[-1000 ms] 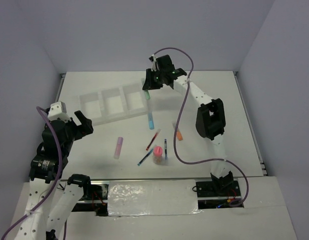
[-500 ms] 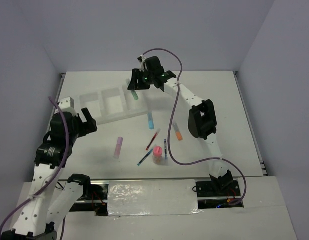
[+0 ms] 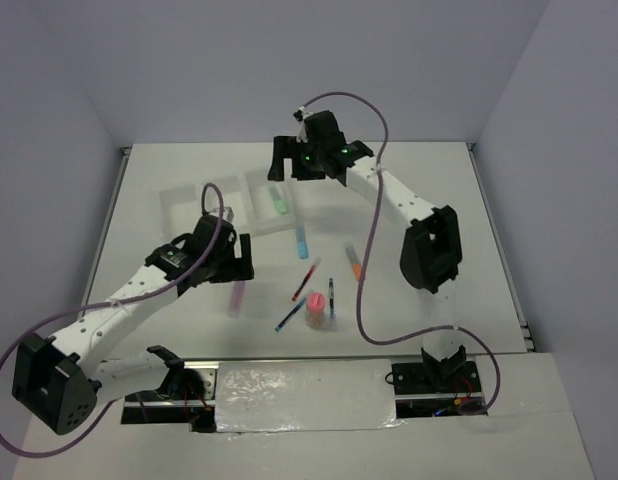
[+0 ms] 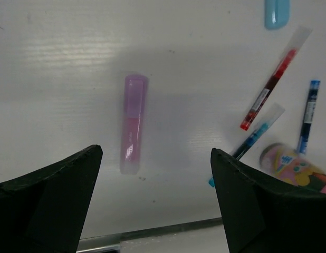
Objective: Sort the stationery into containers
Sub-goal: Pick up the pen from the center of the board.
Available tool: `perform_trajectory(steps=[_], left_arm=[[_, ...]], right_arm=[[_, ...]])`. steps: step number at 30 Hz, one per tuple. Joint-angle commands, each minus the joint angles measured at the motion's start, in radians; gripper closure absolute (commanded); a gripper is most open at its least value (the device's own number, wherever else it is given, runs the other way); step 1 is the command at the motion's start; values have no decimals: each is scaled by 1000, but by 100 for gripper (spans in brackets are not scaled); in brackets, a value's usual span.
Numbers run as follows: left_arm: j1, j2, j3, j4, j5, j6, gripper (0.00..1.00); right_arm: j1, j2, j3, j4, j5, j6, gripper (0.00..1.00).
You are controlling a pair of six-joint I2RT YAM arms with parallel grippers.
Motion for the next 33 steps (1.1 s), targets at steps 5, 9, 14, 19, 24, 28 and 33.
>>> perform_trajectory(steps=[5,9,14,19,24,28,33], left_arm=[[-52,164,-145,155,-67,-111,5],[-52,259,-170,210,-63,-101,6],[-53,362,-182,249,-98,-112,24],[-52,380,-205,279,-70,-117,86],[-99,273,-92,165,-82,-144,100],[-112,150,67,158,-99,-106,100],[-90,292,366,163,-213,1,100]], right_arm=[[-4,-541,-538,86,56,-70,0],[1,-799,-888,255,-33,-3,0],[1,-1019,-1088,251,-18,5,0],[1,-1129,-1098,158,15,-35,0],[-4,-1212,-1075,123,33,-56,0],[-18,-1138,-1061,112,41,-67,0],[-22,-1051,-1075,141,15,-52,0]])
